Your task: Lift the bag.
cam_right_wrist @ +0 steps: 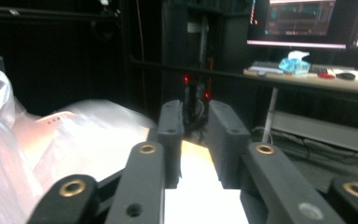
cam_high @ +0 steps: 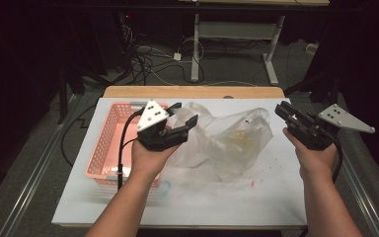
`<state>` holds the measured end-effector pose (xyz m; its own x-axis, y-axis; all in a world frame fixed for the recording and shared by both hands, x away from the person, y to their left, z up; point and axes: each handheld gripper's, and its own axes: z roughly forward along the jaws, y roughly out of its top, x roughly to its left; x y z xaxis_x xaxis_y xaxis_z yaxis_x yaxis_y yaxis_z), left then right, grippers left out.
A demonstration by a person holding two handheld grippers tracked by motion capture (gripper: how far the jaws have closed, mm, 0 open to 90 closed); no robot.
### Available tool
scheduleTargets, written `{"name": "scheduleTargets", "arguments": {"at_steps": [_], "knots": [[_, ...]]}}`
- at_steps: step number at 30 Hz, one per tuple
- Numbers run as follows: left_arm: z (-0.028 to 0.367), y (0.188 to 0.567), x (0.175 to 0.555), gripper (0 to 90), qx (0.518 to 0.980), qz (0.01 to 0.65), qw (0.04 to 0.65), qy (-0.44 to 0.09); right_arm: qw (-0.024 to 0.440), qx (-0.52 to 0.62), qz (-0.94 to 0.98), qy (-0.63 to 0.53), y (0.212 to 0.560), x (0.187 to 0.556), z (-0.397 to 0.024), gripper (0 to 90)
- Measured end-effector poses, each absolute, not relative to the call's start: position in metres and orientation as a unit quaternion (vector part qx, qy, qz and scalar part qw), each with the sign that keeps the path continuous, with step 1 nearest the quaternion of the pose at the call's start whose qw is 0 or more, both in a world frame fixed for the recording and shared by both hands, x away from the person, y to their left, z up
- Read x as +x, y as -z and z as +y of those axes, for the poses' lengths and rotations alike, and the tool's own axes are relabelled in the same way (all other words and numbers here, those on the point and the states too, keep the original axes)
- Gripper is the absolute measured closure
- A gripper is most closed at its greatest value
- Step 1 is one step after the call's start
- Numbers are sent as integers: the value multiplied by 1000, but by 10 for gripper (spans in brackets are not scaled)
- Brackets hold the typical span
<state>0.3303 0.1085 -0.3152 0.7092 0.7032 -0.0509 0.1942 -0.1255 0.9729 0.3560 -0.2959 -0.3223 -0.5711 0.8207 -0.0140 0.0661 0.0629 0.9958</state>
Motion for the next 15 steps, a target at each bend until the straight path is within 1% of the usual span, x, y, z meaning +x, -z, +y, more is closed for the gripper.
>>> {"name": "scheduleTargets", "arguments": {"at_steps": [2,4,5,8,9,10,12,14,15], "knots": [[117,315,321,293,721,310,584,-206,323,331,659,-593,323,348,-299,716],[123,315,312,231,724,314,579,-207,321,333,659,-594,324,342,-302,688],[127,316,307,187,722,316,578,-211,318,334,662,-591,326,339,-304,665],[134,322,295,100,732,320,562,-212,314,336,670,-584,334,334,-306,579],[136,325,293,64,737,325,554,-210,313,336,673,-579,338,333,-307,541],[138,328,291,7,739,331,550,-205,310,337,674,-580,341,332,-307,500],[144,334,288,0,736,342,550,-199,303,341,676,-578,348,331,-309,386],[147,338,286,0,734,347,548,-200,296,346,676,-579,355,332,-311,237],[148,341,286,0,737,350,544,-199,296,350,674,-579,358,332,-311,176]]}}
